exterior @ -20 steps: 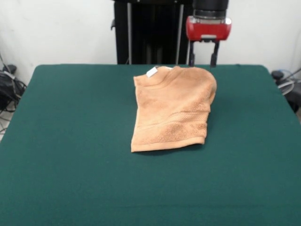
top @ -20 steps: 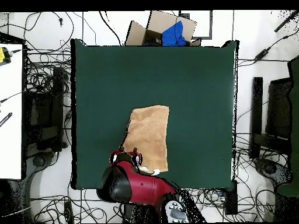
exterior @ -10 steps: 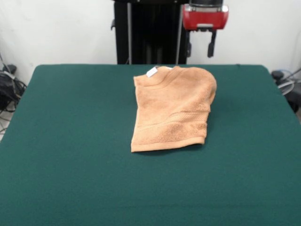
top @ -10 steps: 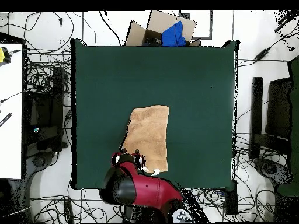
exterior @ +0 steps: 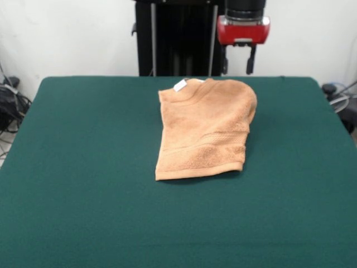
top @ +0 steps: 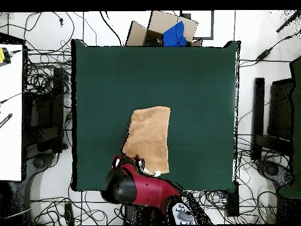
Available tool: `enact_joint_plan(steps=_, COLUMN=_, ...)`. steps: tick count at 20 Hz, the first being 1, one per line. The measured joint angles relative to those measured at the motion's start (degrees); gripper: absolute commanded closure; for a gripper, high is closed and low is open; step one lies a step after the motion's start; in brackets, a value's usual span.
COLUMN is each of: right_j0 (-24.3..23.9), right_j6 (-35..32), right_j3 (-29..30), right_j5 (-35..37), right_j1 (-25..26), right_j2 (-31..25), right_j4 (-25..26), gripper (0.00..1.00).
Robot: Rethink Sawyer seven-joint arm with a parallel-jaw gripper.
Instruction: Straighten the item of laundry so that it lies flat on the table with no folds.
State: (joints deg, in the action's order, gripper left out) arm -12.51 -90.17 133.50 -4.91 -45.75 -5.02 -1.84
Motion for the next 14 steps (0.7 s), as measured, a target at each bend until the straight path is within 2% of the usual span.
enact_joint_plan(steps=14, right_j0=3.6, right_j6=0.0, right_j3=-0.3, right_j5=-1.5, right_j1=4.0, right_j2=0.2, right_j4=-0.7, gripper=0.0)
